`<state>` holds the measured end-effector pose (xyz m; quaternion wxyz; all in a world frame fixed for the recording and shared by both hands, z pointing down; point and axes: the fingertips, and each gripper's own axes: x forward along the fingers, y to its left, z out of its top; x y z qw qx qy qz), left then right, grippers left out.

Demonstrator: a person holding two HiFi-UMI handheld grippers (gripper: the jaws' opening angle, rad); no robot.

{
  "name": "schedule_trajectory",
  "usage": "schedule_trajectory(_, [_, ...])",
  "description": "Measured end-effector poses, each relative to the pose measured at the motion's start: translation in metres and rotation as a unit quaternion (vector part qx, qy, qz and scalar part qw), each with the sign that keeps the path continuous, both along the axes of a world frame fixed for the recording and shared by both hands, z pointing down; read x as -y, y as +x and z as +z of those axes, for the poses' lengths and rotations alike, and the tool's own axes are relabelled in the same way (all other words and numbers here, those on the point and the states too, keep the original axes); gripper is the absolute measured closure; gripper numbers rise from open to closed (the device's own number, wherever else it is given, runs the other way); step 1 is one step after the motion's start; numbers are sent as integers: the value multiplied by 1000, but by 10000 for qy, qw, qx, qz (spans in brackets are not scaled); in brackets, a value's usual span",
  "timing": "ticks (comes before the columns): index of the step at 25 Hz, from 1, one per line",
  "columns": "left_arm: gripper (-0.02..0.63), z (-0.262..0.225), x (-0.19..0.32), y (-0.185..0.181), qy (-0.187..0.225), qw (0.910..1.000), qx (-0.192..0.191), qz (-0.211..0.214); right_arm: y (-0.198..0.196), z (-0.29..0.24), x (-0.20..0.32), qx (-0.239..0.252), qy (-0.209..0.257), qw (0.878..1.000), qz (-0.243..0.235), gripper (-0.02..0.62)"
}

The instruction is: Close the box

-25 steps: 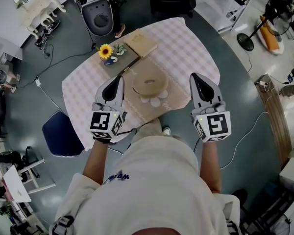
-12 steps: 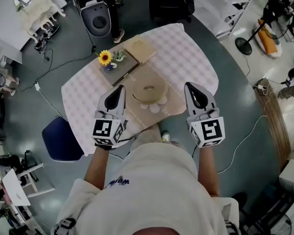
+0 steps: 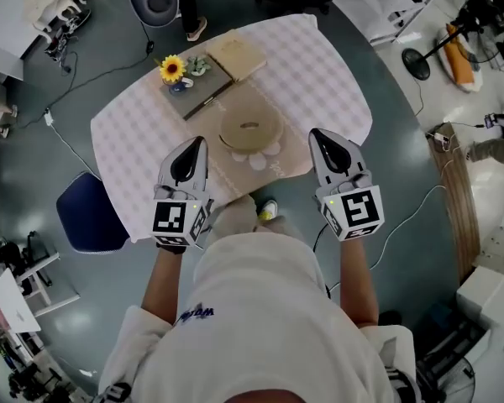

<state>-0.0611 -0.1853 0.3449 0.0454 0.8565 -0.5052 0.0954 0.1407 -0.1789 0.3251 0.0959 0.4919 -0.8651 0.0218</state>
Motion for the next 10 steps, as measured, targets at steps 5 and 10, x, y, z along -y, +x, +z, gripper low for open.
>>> schedule_trajectory(5, [604,23,-16,-35,-292,9990,9,-333,-29,12,18,-335,-357,9975,-500,594])
schedule_trajectory(10, [604,47,-19,-87,-462,9965,67,-700,-76,31,37,-1004,-530,9879,-1052,594])
